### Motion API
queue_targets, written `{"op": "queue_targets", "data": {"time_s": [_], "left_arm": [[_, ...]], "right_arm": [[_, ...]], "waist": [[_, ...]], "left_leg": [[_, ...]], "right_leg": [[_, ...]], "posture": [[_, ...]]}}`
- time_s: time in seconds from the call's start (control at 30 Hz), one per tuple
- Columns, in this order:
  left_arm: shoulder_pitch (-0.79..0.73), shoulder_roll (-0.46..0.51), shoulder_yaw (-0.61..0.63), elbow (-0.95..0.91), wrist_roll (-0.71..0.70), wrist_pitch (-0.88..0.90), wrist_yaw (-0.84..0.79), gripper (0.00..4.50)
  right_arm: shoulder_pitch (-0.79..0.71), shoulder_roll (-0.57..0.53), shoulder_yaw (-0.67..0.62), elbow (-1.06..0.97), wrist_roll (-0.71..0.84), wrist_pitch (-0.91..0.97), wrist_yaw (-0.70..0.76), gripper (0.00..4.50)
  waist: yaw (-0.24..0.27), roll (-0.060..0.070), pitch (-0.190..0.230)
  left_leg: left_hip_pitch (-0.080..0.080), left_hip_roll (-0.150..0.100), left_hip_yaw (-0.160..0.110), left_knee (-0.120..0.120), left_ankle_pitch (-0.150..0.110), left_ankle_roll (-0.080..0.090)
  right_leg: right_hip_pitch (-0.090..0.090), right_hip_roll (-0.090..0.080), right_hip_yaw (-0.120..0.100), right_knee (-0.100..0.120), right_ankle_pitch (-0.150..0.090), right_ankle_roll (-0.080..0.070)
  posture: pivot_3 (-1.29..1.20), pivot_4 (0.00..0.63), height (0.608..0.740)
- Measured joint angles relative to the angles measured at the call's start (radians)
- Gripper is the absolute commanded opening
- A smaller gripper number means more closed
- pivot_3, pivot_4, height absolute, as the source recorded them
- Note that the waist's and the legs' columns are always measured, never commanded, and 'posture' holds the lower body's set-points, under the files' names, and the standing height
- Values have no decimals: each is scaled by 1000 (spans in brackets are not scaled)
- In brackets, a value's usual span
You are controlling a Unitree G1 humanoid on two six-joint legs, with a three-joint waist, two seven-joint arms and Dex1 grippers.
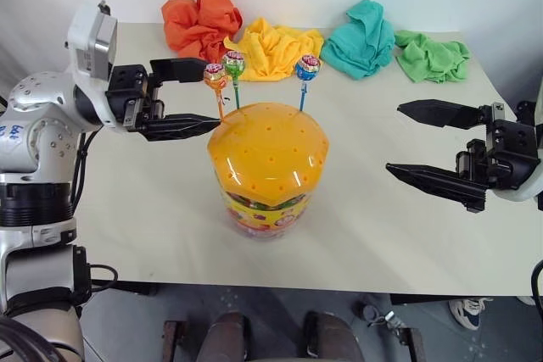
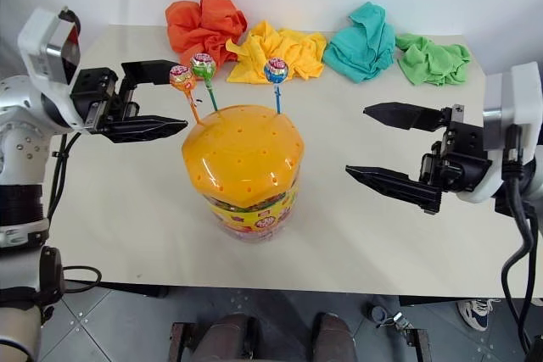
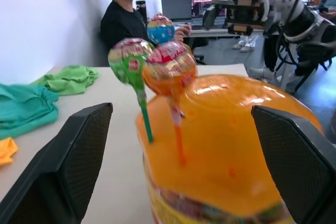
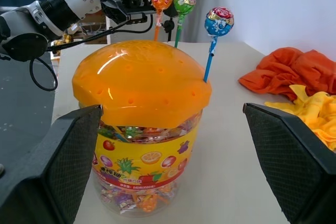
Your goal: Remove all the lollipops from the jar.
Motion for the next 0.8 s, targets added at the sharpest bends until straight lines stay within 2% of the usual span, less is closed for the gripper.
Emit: {"op": "queue_targets", "data": {"time_s": [0.07, 0.5, 0.8], "left_arm": [[-7, -28, 1, 27, 3, -8, 19, 3983], [-8, 7, 1, 19, 0, 76, 7, 96], [-8, 7, 22, -8, -23, 112, 25, 41]], "right_arm": [[8, 0, 0, -6, 0, 0, -10, 4500], [28, 0, -6, -9, -2, -1, -40, 4500], [30, -14, -11, -6, -1, -1, -23, 4500]], "waist": [[0, 0, 0], [0, -1, 1], [0, -1, 1]], "left_leg": [[0, 0, 0, 0, 0, 0], [0, 0, 0, 0, 0, 0], [0, 0, 0, 0, 0, 0]], "right_leg": [[0, 0, 0, 0, 0, 0], [0, 0, 0, 0, 0, 0], [0, 0, 0, 0, 0, 0]], "posture": [[0, 150, 740], [0, 150, 740], [0, 150, 740]]}}
